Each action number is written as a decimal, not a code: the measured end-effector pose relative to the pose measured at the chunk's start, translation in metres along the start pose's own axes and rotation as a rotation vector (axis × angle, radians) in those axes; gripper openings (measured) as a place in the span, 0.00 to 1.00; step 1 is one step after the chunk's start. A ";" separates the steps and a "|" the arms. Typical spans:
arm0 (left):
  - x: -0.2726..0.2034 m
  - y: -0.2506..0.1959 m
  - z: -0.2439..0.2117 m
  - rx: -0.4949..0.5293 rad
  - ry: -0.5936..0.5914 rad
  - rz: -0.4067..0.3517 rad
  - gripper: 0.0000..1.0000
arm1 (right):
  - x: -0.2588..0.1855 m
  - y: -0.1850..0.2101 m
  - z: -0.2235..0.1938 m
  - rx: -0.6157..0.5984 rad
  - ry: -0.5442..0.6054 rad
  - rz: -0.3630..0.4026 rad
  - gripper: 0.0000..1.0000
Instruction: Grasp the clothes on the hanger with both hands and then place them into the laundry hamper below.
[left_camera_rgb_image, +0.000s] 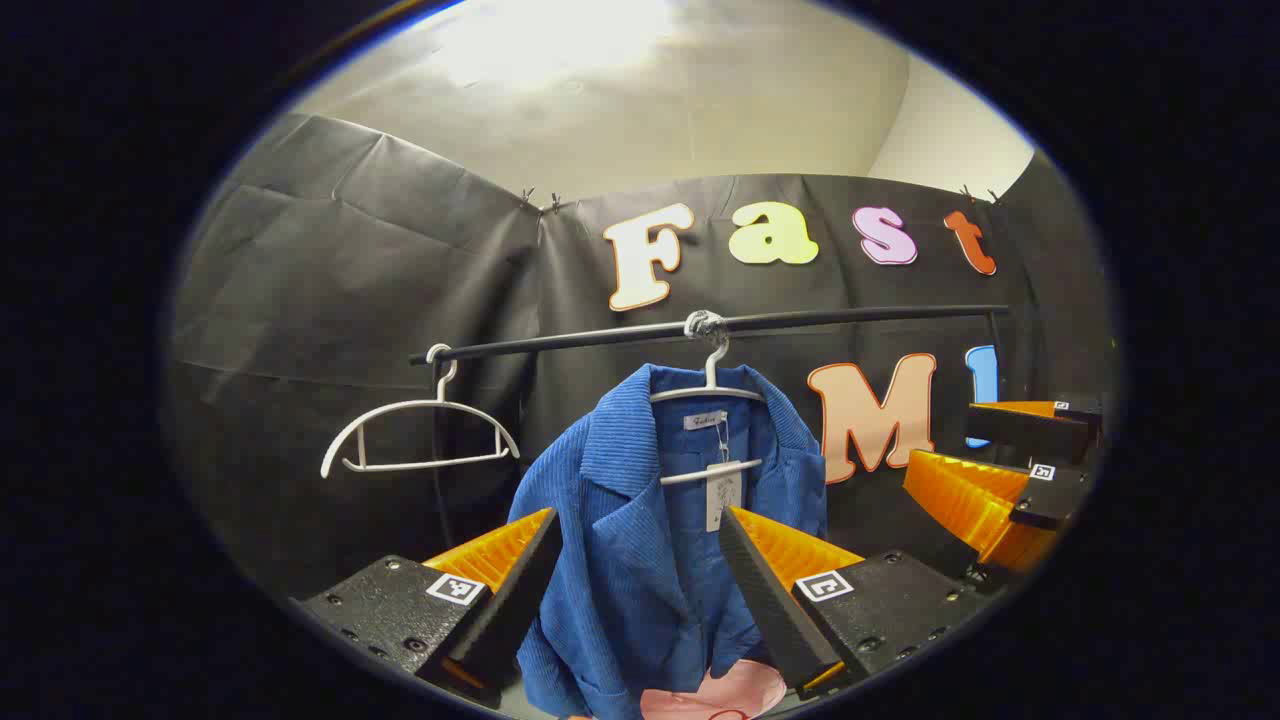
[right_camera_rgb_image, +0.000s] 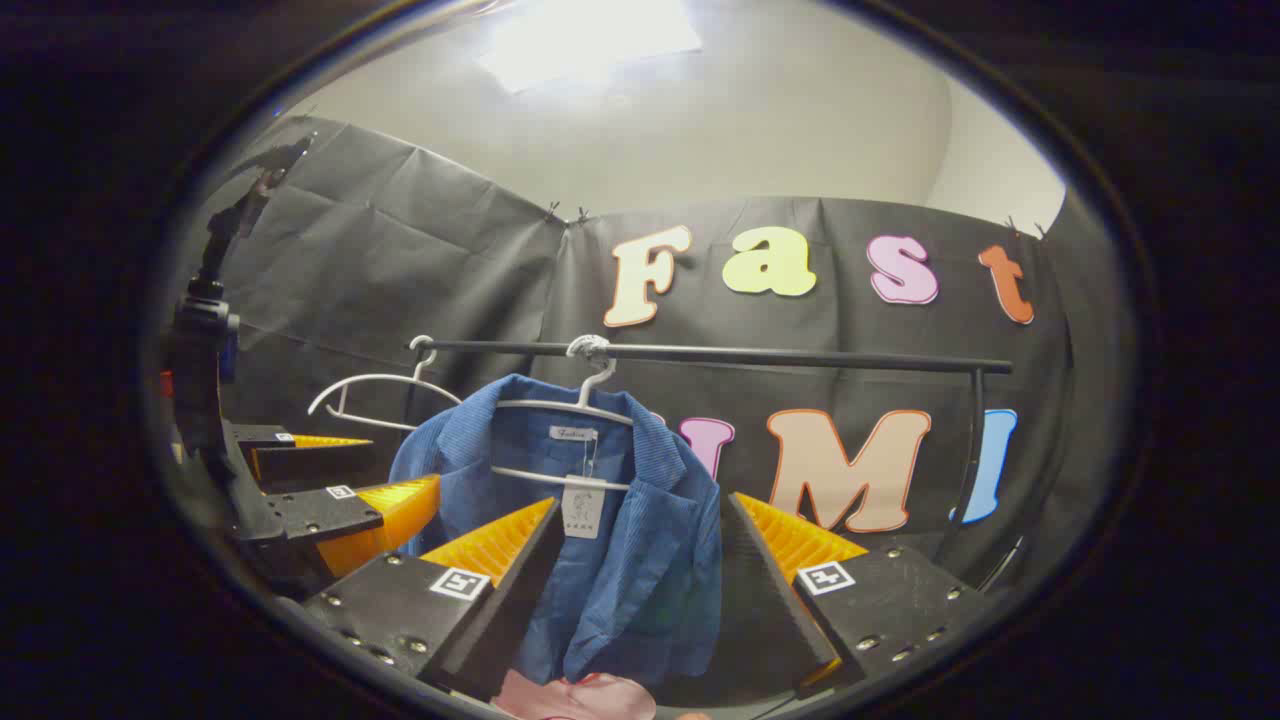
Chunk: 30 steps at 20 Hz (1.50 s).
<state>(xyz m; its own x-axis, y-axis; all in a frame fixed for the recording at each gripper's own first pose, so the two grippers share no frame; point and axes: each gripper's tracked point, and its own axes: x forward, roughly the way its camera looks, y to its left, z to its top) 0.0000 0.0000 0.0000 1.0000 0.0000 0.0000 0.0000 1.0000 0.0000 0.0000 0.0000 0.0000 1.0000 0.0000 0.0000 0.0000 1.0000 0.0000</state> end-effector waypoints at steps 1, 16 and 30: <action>0.001 -0.001 -0.002 -0.003 0.007 -0.001 0.97 | 0.002 -0.002 0.001 -0.002 -0.002 -0.001 0.94; 0.033 -0.010 -0.097 0.014 0.247 0.071 0.96 | 0.012 -0.015 -0.019 -0.045 0.037 0.014 0.94; 0.087 0.011 -0.176 0.020 0.366 0.322 0.96 | 0.016 -0.031 -0.043 -0.075 0.111 0.027 0.96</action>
<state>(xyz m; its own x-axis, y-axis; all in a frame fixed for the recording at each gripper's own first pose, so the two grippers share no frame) 0.0866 0.0106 -0.1757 0.8833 0.3133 -0.3487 -0.3061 0.9489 0.0770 0.0159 -0.0314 -0.0433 0.9935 0.0231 -0.1119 -0.0314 0.9968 -0.0733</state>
